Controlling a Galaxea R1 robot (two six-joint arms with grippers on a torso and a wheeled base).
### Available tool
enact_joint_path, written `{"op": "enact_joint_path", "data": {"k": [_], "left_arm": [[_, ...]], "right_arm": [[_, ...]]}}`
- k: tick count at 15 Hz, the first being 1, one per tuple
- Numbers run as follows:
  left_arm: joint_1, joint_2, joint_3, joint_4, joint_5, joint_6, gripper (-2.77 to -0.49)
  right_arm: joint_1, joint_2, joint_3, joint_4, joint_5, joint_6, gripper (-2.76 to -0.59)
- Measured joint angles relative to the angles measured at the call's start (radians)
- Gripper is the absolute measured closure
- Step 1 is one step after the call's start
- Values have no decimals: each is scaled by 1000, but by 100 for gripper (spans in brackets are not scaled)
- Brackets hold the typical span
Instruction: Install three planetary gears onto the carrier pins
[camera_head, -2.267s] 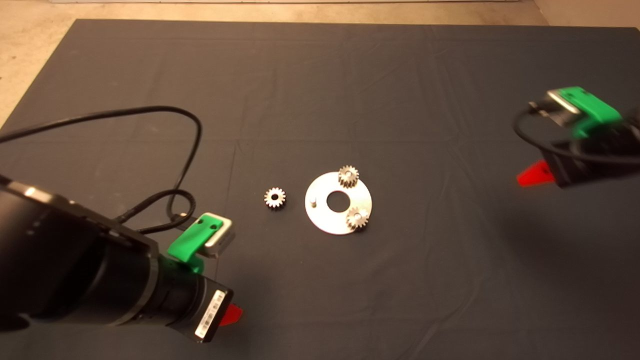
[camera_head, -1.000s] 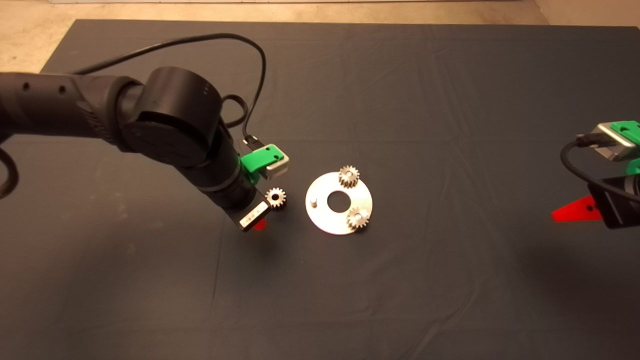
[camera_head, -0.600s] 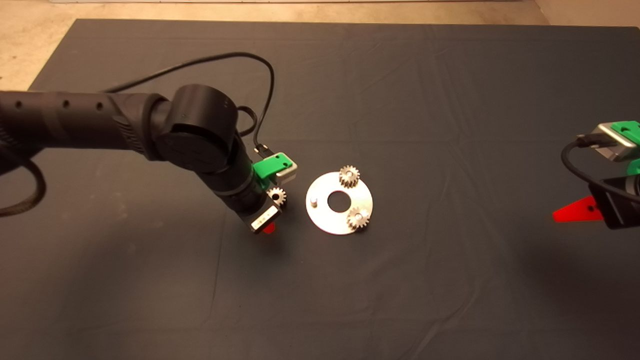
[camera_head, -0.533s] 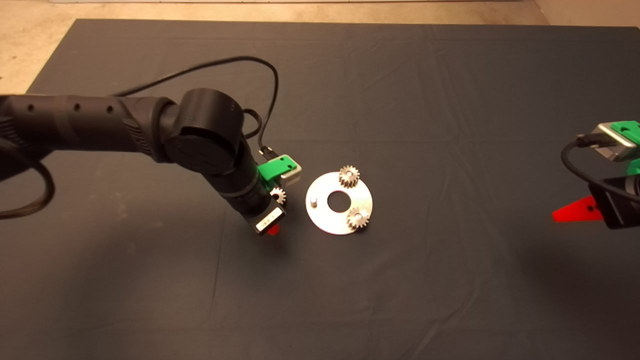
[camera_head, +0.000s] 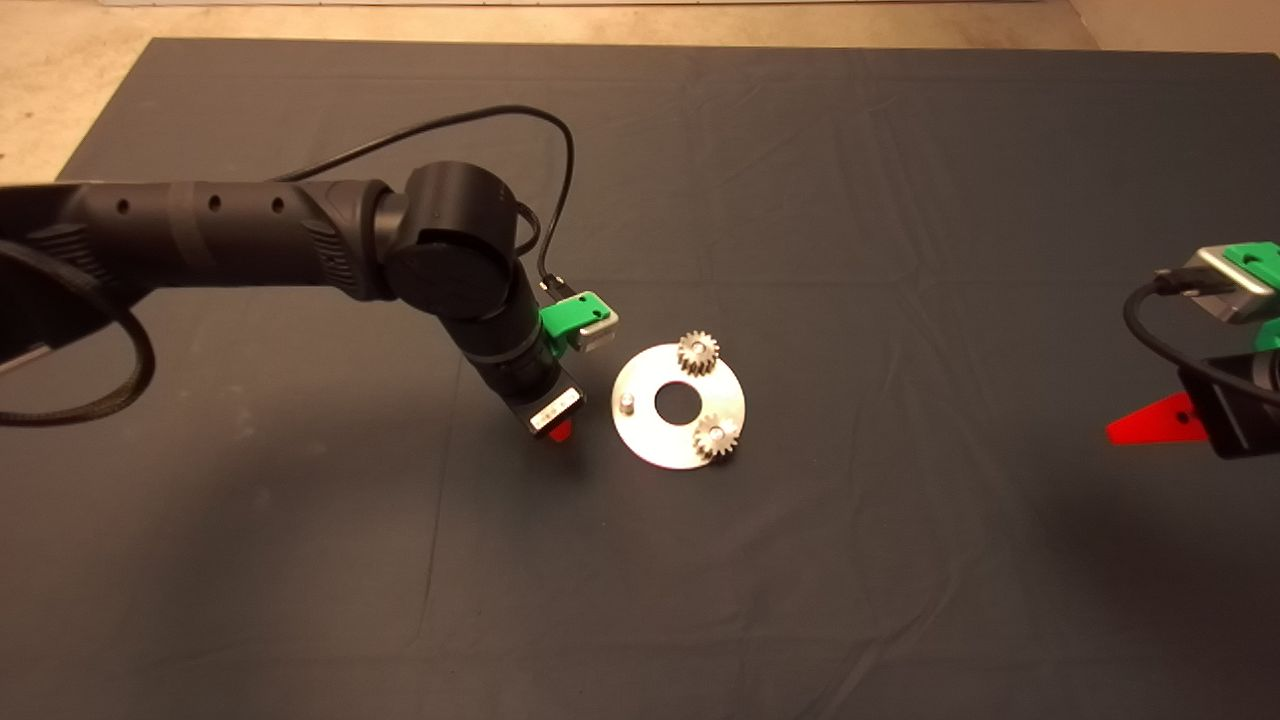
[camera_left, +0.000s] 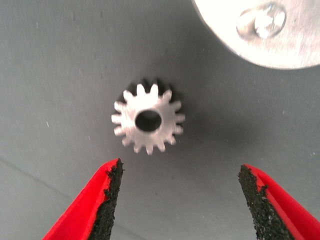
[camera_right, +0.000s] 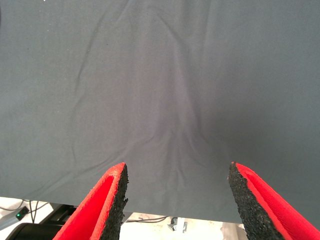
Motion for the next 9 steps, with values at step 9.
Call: {"op": "enact_joint_path", "data": {"k": [9], "left_arm": [[33, 30, -59, 34, -22, 32, -164]], "right_arm": [[0, 0, 0, 1, 1, 0, -147]]}}
